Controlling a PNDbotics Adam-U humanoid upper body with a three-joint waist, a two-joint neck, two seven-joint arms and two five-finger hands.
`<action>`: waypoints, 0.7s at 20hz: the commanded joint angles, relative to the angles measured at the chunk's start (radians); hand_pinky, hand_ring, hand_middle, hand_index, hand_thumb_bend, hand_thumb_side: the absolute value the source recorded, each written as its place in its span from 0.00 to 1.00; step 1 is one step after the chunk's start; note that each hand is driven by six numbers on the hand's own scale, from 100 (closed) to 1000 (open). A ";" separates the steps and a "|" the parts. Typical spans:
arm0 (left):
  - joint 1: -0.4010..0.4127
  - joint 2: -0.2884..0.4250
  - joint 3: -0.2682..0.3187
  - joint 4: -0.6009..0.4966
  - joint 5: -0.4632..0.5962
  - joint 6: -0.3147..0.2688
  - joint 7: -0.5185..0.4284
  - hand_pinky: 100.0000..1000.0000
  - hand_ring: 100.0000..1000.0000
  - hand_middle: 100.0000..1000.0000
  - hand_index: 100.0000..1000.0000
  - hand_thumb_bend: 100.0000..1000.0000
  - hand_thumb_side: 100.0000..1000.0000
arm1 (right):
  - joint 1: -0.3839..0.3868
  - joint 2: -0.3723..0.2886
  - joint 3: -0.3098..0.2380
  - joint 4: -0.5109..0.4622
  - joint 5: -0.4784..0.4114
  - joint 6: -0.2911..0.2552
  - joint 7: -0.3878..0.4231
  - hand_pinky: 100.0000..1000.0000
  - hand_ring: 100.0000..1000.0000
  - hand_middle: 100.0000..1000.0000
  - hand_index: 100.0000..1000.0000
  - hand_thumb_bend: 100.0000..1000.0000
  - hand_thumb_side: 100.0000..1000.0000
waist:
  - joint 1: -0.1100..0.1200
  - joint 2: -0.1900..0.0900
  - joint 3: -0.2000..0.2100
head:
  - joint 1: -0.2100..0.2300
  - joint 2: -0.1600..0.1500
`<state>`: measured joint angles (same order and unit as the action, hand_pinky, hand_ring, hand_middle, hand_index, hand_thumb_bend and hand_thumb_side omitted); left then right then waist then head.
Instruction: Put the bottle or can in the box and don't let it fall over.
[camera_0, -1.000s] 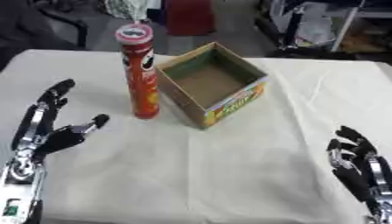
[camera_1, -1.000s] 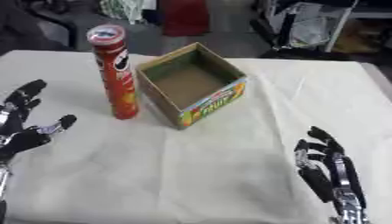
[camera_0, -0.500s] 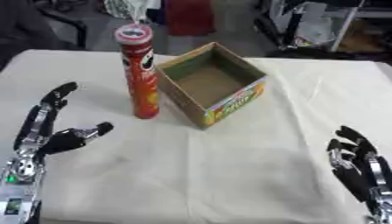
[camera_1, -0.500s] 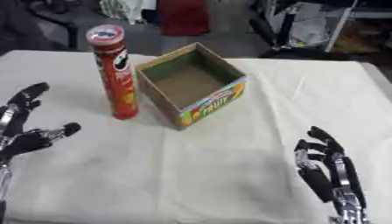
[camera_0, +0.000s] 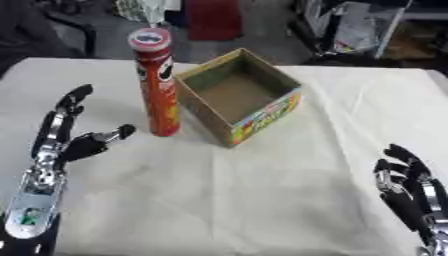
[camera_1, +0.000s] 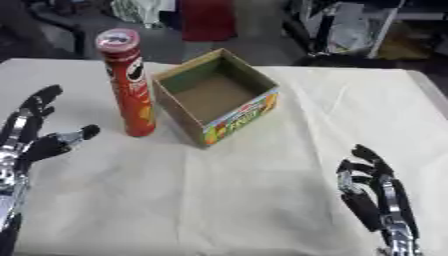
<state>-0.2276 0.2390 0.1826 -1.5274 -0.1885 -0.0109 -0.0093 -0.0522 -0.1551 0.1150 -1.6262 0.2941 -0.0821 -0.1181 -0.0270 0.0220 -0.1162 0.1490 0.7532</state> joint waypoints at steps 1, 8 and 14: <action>-0.056 0.036 -0.017 0.057 0.026 -0.013 0.031 1.00 1.00 0.85 0.90 0.86 0.20 | -0.008 -0.017 0.001 -0.016 -0.003 -0.001 0.003 0.65 0.75 0.81 0.90 0.00 0.52 | 0.001 -0.012 -0.002 | 0.006 -0.008; -0.201 0.071 -0.057 0.243 0.053 -0.045 0.058 1.00 1.00 0.84 0.90 0.85 0.21 | -0.008 -0.017 0.007 -0.015 -0.005 -0.003 0.009 0.65 0.75 0.81 0.90 0.00 0.52 | 0.001 -0.015 -0.015 | 0.018 -0.007; -0.313 0.093 -0.093 0.419 0.100 -0.085 0.053 1.00 1.00 0.86 0.90 0.85 0.22 | -0.012 -0.015 0.013 -0.014 -0.006 -0.005 0.014 0.65 0.75 0.81 0.90 0.00 0.52 | 0.004 -0.014 -0.034 | 0.027 -0.006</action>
<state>-0.5179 0.3006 0.0956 -1.1257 -0.1012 -0.0841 0.0445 -0.0525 -0.1551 0.1273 -1.6262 0.2940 -0.0868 -0.1063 -0.0260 0.0199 -0.1507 0.1728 0.7534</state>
